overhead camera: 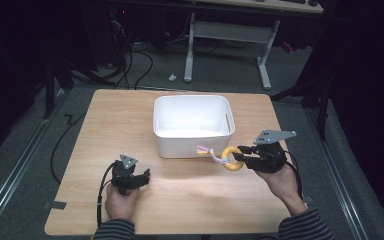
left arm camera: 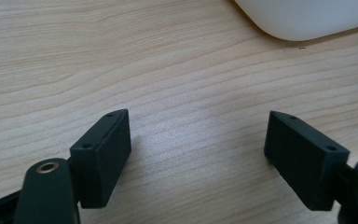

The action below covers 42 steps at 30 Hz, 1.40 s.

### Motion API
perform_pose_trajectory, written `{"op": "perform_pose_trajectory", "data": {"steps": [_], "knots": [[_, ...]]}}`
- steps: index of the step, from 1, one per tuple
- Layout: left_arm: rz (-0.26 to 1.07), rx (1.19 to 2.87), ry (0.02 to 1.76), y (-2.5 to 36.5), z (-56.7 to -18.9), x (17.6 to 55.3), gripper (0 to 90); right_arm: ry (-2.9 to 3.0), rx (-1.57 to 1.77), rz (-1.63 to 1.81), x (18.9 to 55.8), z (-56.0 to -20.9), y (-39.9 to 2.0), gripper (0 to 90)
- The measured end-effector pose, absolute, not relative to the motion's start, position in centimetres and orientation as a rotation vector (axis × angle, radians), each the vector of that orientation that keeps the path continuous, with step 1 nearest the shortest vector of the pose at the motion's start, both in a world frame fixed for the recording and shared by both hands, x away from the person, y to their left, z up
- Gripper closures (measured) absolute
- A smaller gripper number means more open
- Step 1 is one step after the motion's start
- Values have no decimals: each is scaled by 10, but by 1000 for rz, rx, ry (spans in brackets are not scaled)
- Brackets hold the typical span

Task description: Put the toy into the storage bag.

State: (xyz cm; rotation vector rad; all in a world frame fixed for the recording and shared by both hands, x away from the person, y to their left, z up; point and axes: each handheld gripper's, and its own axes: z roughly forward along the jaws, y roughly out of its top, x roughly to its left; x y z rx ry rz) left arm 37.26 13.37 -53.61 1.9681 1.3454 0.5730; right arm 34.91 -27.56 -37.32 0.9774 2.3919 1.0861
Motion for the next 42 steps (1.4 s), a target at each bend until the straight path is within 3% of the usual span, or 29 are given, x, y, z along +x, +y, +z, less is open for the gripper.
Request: {"op": "perform_pose_trajectory", "data": {"steps": [24, 42], "knots": [[574, 1968, 1346, 134, -536, 373, 234, 2347, 1003, 1116, 403, -326, -255, 678], [571, 1968, 1345, 134, -536, 373, 233, 2348, 1041, 1094, 441, -327, -230, 678]]}}
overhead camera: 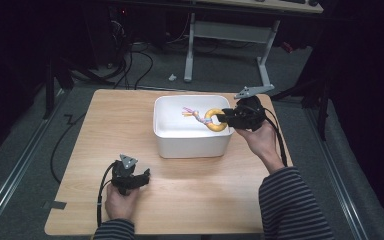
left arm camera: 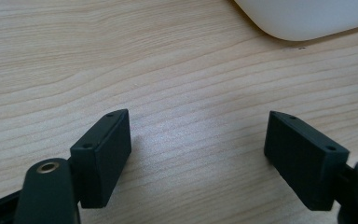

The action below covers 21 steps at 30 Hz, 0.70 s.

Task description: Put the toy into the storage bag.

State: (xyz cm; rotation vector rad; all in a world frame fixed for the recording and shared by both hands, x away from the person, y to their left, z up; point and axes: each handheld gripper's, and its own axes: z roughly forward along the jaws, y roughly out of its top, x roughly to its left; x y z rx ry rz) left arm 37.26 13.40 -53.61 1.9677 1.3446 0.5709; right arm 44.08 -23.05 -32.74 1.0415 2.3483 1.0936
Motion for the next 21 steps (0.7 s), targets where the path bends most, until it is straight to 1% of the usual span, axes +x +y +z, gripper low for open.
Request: {"op": "perform_pose_trajectory", "data": {"steps": [7, 21], "knots": [[573, 1967, 1346, 134, -536, 373, 235, 2357, 1092, 1039, 465, -345, -225, 678], [560, 1954, 1348, 136, -536, 373, 235, 2398, 1136, 939, 483, -369, -206, 677]]}}
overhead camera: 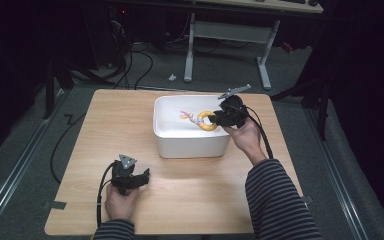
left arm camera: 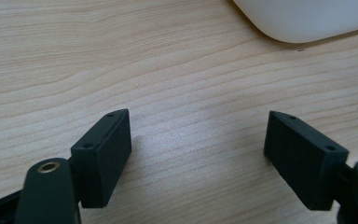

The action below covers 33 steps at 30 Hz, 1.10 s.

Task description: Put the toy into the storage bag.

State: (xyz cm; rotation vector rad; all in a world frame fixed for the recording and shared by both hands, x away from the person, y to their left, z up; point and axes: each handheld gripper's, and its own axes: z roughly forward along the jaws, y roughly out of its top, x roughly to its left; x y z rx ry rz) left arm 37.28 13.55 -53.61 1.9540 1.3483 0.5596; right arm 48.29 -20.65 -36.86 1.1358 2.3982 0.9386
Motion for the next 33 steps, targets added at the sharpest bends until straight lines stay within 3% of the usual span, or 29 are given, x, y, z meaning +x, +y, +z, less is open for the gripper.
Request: {"op": "perform_pose_trajectory", "data": {"steps": [33], "knots": [[554, 1952, 1348, 136, -536, 373, 235, 2515, 1158, 861, 484, -388, -193, 670]]}}
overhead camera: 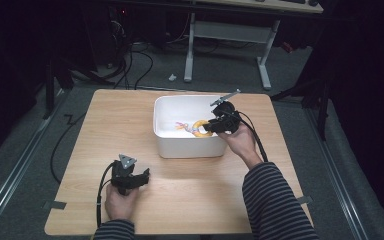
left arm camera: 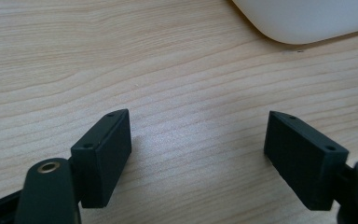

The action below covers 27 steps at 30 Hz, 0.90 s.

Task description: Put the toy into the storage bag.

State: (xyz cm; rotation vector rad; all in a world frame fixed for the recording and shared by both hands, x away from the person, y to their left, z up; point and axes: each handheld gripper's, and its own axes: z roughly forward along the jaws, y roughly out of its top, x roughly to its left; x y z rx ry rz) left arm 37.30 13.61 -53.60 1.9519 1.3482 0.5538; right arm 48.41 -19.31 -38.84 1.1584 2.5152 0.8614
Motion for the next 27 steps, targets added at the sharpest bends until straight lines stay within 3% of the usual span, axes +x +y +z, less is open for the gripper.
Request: {"op": "perform_pose_trajectory", "data": {"steps": [5, 9, 27], "knots": [[561, 1953, 1349, 136, -536, 373, 236, 2512, 1183, 921, 483, -387, -196, 554], [560, 1953, 1349, 136, -536, 373, 236, 2463, 1168, 947, 475, -383, -202, 515], [569, 1965, 1347, 134, -536, 373, 234, 2274, 1210, 1105, 438, -365, -257, 495]]}}
